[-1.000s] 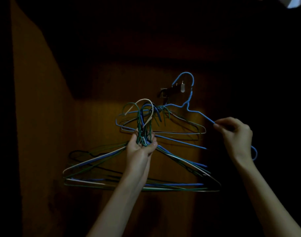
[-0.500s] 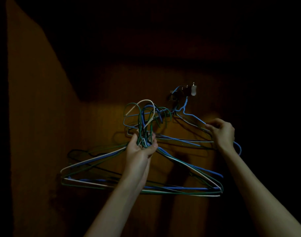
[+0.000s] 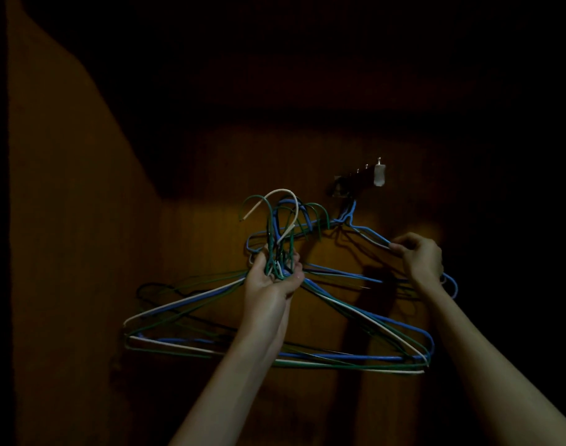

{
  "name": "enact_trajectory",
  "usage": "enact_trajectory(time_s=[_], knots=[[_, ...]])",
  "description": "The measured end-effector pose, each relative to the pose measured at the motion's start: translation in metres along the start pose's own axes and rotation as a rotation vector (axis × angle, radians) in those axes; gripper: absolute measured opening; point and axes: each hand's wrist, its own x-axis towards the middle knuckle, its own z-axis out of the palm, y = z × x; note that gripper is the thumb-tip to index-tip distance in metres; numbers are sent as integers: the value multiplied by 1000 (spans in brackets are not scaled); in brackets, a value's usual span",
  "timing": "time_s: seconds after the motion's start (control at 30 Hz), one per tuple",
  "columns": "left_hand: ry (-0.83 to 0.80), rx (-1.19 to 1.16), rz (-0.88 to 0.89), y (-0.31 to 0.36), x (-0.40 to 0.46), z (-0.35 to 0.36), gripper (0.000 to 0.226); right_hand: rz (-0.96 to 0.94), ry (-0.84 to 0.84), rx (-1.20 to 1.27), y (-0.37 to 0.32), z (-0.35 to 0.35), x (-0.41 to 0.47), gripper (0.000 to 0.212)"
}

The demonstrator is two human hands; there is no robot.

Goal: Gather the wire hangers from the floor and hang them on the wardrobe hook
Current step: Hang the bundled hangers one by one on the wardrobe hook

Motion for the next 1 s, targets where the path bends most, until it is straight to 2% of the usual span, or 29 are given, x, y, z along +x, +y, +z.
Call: enact_trajectory(time_s=[0.2, 0.43, 0.6, 0.87, 1.0], knots=[[15, 5, -10, -6, -1, 3, 63, 31, -41, -7, 6, 4, 3, 10], [40, -7, -54, -10, -4, 9, 65, -48, -113, -65, 5, -4, 1, 23], [81, -54, -81, -10, -9, 8, 76, -156, -153, 36, -17, -15, -29, 18], [112, -26, -110, -4, -31, 13, 68, -221, -547, 288, -65, -20, -122, 8], [124, -18, -122, 1, -42, 11, 67, -254, -653, 233, -74, -18, -145, 13]])
